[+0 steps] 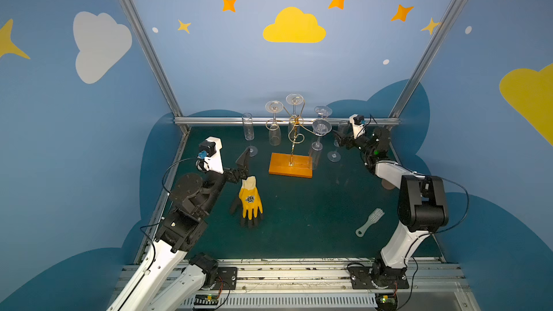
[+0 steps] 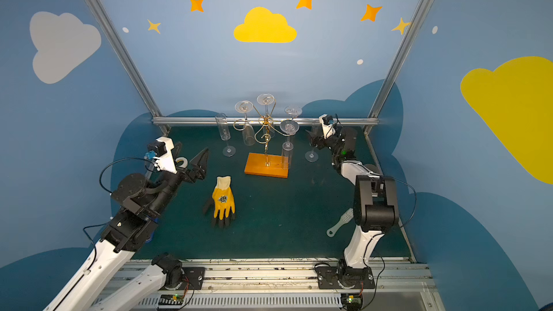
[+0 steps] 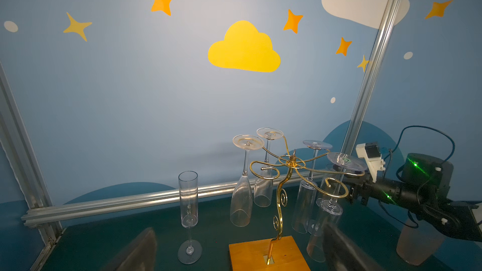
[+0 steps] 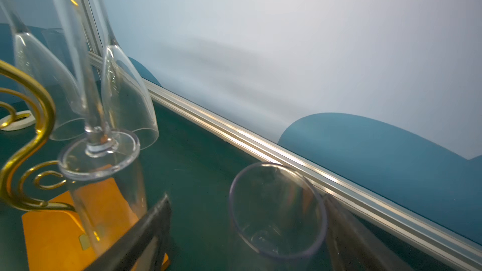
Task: Take the wine glass off the wine glass rack
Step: Place the wine glass at the top-right of the table, then pick up the wine glass from the wine glass rack.
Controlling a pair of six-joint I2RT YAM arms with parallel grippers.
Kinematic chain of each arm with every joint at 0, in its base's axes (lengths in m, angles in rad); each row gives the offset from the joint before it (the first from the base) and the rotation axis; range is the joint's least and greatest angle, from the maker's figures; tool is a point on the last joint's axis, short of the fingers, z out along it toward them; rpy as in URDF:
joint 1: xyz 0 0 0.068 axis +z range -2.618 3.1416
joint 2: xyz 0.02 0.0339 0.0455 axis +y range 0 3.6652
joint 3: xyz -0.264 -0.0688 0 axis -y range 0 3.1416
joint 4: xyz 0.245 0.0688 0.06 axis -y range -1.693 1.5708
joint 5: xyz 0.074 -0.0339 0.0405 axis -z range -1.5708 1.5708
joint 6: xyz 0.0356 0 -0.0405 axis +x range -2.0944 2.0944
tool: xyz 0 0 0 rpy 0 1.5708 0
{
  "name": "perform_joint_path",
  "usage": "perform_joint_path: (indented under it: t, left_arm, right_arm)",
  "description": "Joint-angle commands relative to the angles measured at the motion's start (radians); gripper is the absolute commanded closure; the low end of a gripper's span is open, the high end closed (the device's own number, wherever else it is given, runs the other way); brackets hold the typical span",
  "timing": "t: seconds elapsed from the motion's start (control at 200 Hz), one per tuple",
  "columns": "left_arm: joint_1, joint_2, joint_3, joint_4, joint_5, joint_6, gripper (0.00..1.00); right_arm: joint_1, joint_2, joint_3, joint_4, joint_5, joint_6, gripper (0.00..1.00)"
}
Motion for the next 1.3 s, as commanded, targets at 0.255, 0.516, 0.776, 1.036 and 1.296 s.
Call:
perform_joint_path:
  t: [0.255,0.516,0.776,1.036,1.296]
  left_arm:
    - [0.010,-0.084,-0.039,-0.045,0.079,0.006,0.02]
    - [0.009,-0.093,-0.061,-0.044,0.134,0.019,0.02]
    - [0.009,-0.076,-0.062,-0.023,0.160,0.020,0.02]
    - [0.009,-0.094,-0.046,-0.054,0.155,-0.019,0.02]
    - [0.009,-0.144,-0.081,-0.071,0.139,-0.050,0.02]
  right_arm:
    - [0.056,-0.302,0.001,-0.398,0.264,0.024,0.11]
    - [0.099,-0.506,-0.017,-0.639,0.435,0.217,0.10]
    - [0.097,-0.664,-0.041,-0.836,0.383,0.480,0.10]
    - [0.093,-0.668,0.082,-1.005,0.182,0.618,0.10]
    - [0.092,-0.590,0.140,-0.932,-0.016,0.841,0.14]
